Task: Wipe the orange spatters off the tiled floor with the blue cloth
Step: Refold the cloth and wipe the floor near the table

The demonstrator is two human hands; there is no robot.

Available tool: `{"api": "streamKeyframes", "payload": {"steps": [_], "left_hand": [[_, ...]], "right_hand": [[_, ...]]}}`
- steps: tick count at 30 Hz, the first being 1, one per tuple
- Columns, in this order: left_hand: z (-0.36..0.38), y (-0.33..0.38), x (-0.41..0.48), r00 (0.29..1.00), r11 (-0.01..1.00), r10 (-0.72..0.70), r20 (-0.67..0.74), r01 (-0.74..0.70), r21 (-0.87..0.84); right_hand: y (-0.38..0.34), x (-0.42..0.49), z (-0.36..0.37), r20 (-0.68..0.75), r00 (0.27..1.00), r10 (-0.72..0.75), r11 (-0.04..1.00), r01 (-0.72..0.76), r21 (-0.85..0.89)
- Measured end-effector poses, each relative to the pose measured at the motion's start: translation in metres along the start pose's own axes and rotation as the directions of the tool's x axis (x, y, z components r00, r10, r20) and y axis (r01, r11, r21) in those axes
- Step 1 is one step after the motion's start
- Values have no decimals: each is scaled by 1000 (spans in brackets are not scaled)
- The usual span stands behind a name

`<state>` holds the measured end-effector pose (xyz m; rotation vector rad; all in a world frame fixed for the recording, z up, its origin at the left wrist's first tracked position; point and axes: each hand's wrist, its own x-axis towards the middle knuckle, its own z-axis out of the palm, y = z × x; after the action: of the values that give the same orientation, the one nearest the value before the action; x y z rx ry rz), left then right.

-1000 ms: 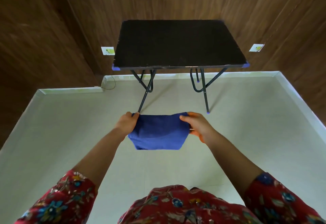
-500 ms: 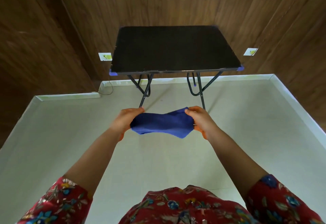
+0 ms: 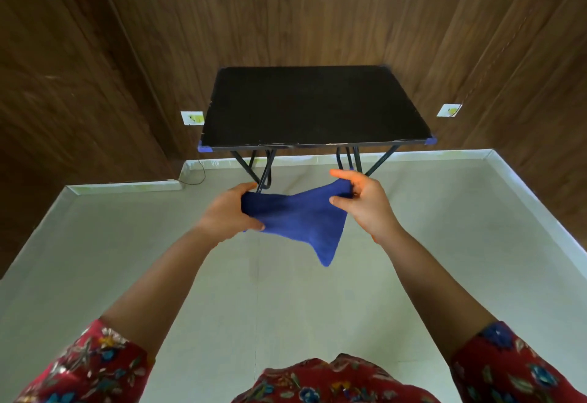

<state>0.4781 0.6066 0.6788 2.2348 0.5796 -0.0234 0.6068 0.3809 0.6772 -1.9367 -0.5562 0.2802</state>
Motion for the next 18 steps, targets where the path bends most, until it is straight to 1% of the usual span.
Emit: {"api": "streamKeyframes", "payload": {"steps": [1,2,3,4,5,6,7,8,9,10,11,12,13,14,15,16,18], "left_hand": [[-2,3,2,999,989,12,39,-18,149],[-4,7,4,997,962,11,80,-32,271],[-6,10,6,993,928,-11,115,-33,372],[-10,13,7,991,893,-36,132,-28,448],[-14,14,8,990,875,-47,132,-23,483],[-20,14,10,990,887,-52,134,-16,461],[-27,13,11,991,938,-50,127,3,346],[-33,14,9,991,990,-57,121,41,132],[-38,16,4,991,986,-71,117,87,-141],[-40,17,-1,988,906,-81,134,129,-403],[-39,17,-5,985,786,-78,157,157,-598],[-34,14,-9,979,675,-87,185,194,-712],[-24,9,-12,969,602,-118,216,242,-761],[-12,4,-16,955,579,-152,254,294,-760],[0,-3,-20,938,597,-198,286,347,-724],[12,-13,-21,919,636,-255,302,394,-663],[30,-31,-20,885,709,-365,290,466,-529]], "right_hand": [[-3,1,-2,6,996,-83,979,83,-188],[-5,2,-3,36,989,-147,929,150,-338],[-7,1,-4,80,982,-172,883,190,-428],[-10,2,-6,120,979,-166,856,203,-475],[-12,4,-10,152,978,-143,847,201,-492],[-13,8,-15,183,977,-107,858,184,-479],[-15,12,-22,210,976,-52,900,137,-414],[-20,12,-29,229,973,13,958,54,-283],[-26,11,-35,235,969,69,995,-48,-93],[-31,10,-37,235,964,122,981,-154,122],[-31,8,-35,241,954,180,910,-255,327],[-26,5,-29,259,934,247,817,-345,463],[-15,-2,-19,288,899,332,739,-437,513],[0,-11,-7,332,845,418,679,-534,504],[16,-23,5,374,785,493,639,-619,457],[30,-35,14,404,740,538,612,-672,416],[50,-47,28,414,697,585,582,-717,384]]}}
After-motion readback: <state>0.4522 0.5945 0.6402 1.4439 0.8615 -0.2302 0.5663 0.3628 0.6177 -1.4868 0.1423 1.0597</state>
